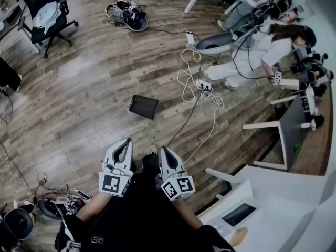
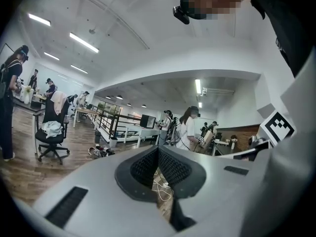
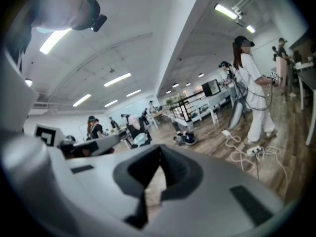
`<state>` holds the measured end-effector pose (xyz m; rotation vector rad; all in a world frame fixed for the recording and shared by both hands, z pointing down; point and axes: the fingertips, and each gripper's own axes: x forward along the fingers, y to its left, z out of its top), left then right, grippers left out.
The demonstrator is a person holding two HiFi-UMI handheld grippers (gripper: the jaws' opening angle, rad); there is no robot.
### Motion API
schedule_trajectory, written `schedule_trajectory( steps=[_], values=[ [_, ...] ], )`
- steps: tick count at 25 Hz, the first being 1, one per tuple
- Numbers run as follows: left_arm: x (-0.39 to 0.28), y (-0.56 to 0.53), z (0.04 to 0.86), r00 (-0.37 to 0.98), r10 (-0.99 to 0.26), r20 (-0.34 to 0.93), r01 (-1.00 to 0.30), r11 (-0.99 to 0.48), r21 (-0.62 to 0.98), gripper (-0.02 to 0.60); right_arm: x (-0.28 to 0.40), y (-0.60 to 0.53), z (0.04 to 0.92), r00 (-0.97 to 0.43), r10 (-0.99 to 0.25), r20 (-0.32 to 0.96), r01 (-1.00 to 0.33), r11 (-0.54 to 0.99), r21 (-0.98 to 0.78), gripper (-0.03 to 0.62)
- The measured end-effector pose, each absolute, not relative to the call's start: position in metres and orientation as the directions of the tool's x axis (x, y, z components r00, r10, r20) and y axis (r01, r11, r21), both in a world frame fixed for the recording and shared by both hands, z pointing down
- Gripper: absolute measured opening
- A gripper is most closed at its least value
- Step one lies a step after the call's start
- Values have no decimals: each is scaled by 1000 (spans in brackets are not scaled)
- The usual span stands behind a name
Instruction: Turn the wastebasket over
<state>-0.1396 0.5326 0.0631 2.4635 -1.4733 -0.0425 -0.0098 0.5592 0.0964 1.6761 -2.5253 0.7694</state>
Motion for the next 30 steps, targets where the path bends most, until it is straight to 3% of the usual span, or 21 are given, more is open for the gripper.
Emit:
schedule_trajectory(
  steps=[18, 30],
  values=[
    [-141, 474, 81, 447, -883, 142, -880, -406, 247, 32, -8, 501, 125, -428, -852, 302, -866, 292, -405, 32],
    [-65, 349, 98, 450, -865, 223, -888, -406, 216, 32, 65, 373, 147, -432, -832, 348, -854, 253, -454, 32]
  ],
)
